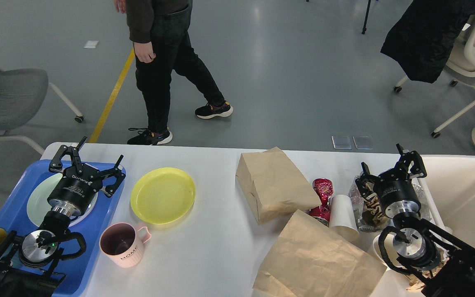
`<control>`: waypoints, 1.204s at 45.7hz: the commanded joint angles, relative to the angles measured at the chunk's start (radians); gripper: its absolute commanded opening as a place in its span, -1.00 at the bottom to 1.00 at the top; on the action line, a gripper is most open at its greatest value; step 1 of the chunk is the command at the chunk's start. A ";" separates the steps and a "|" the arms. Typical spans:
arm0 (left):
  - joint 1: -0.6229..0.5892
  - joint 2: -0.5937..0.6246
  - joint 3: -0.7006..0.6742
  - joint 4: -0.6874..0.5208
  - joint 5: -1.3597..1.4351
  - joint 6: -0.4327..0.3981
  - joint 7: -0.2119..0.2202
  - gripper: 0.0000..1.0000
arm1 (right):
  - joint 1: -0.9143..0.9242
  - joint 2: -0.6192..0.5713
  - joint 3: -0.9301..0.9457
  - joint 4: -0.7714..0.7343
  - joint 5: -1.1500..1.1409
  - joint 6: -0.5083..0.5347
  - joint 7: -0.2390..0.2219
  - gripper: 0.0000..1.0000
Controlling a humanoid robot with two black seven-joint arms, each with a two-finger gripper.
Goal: Tidy desktop
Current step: 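Lift the left gripper up and away from the blue tray, then lower the left gripper back toward the blue tray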
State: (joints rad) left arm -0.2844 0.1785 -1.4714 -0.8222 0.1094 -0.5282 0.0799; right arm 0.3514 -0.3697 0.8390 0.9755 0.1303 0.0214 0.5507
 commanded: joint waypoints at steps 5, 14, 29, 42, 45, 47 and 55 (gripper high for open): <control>0.004 -0.002 -0.015 0.000 -0.004 -0.003 -0.019 0.93 | 0.000 0.000 0.000 0.000 0.000 0.000 0.000 1.00; 0.001 0.025 0.003 0.000 -0.004 0.008 -0.023 0.93 | 0.000 0.000 0.000 0.000 0.000 0.000 0.000 1.00; -0.139 0.392 0.399 0.032 0.001 -0.018 -0.018 0.93 | 0.000 0.000 0.000 0.000 0.000 0.000 0.000 1.00; -0.729 0.665 1.243 0.038 0.001 -0.020 -0.011 0.93 | 0.000 0.000 0.000 0.000 0.000 0.000 0.000 1.00; -0.895 0.661 1.426 0.040 0.001 -0.019 -0.015 0.93 | 0.000 0.000 0.000 0.000 0.000 0.000 0.000 1.00; -0.981 0.650 1.554 0.038 0.003 -0.024 -0.011 0.93 | 0.000 0.000 0.000 0.000 0.000 0.000 0.000 1.00; -1.289 0.549 1.985 0.014 0.003 -0.026 -0.008 0.93 | 0.000 0.000 0.000 0.000 0.000 0.000 0.000 1.00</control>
State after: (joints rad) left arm -1.3754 0.7914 0.2502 -0.7909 0.1116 -0.5525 0.0697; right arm 0.3514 -0.3697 0.8392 0.9756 0.1305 0.0214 0.5507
